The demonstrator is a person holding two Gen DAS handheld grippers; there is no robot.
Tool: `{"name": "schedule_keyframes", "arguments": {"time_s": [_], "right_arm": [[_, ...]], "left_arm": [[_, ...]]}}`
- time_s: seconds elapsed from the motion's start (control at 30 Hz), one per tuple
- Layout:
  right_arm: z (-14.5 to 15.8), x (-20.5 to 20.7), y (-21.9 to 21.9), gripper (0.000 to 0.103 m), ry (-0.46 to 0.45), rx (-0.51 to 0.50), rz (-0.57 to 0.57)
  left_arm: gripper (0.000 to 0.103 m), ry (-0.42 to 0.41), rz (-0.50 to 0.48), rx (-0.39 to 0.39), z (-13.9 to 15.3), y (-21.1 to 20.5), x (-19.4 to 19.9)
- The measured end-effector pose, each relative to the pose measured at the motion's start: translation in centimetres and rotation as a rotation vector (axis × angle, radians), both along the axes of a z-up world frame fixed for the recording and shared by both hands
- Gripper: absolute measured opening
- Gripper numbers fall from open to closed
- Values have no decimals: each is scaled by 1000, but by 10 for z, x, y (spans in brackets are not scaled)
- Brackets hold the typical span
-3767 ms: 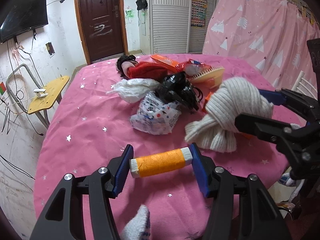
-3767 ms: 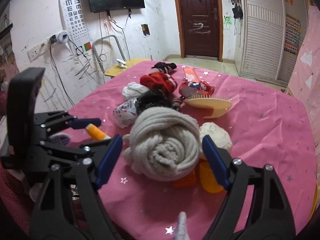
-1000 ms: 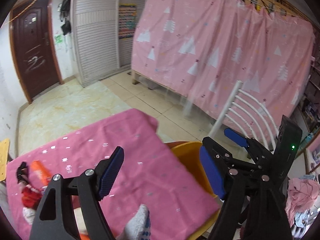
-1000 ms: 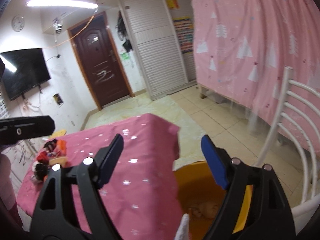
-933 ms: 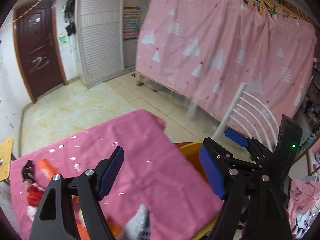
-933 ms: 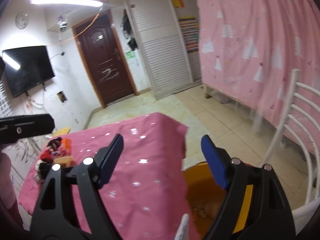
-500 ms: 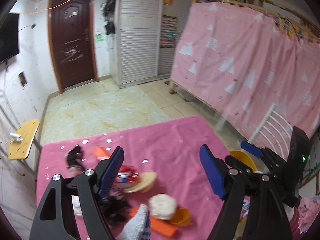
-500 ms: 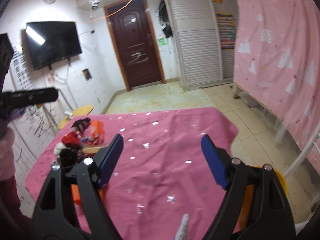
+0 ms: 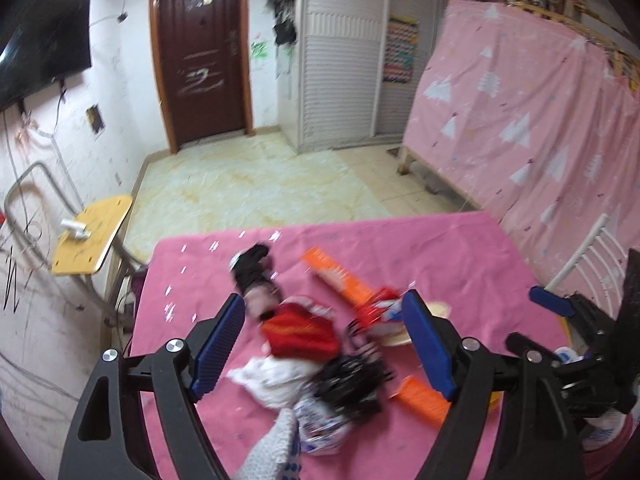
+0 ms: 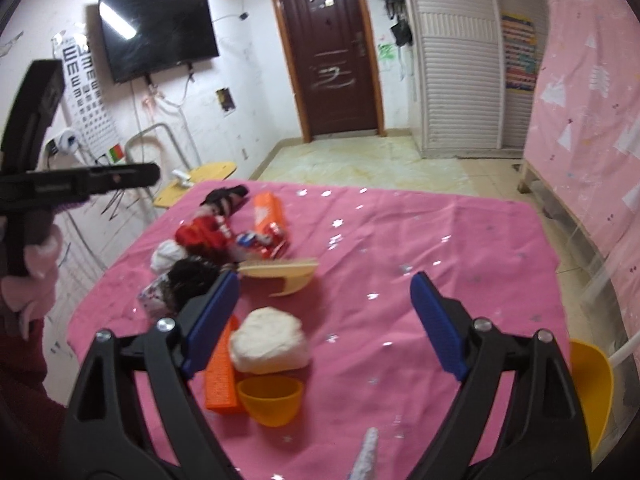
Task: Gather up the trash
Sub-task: 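Grasp the white plastic bag with the left gripper while the right gripper grasps the white crumpled ball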
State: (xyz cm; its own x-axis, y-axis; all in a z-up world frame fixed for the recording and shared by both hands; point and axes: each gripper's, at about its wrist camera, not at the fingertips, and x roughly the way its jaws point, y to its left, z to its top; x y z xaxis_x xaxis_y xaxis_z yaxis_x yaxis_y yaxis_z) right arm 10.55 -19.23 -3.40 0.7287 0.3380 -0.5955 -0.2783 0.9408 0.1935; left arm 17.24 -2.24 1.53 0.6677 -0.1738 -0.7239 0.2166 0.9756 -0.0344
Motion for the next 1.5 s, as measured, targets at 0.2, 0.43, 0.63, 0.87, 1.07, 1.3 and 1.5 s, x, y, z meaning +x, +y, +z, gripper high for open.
{"name": "schedule_keyframes", "arguments": {"time_s": [0.2, 0.43, 0.63, 0.87, 1.07, 1.3, 1.5], "right_arm": [[-11, 4, 14, 84, 51, -1, 44], [-21, 6, 27, 84, 86, -24, 76], [-30, 9, 34, 84, 114, -40, 98], [-35, 10, 40, 84, 130, -56, 109], [-39, 12, 38, 84, 144, -49, 104], [-43, 12, 41, 84, 155, -63, 113], [-49, 16, 42, 53, 186, -63, 116]], "left_arm": [[73, 68, 35, 11, -37, 26, 5], [73, 147, 66, -9, -72, 47, 13], [73, 205, 53, -44, -93, 54, 17], [34, 222, 17, -59, -105, 42, 17], [17, 201, 13, -48, -103, 39, 8], [16, 145, 56, -30, -84, 61, -10], [13, 116, 66, -15, -73, 67, -18]]}}
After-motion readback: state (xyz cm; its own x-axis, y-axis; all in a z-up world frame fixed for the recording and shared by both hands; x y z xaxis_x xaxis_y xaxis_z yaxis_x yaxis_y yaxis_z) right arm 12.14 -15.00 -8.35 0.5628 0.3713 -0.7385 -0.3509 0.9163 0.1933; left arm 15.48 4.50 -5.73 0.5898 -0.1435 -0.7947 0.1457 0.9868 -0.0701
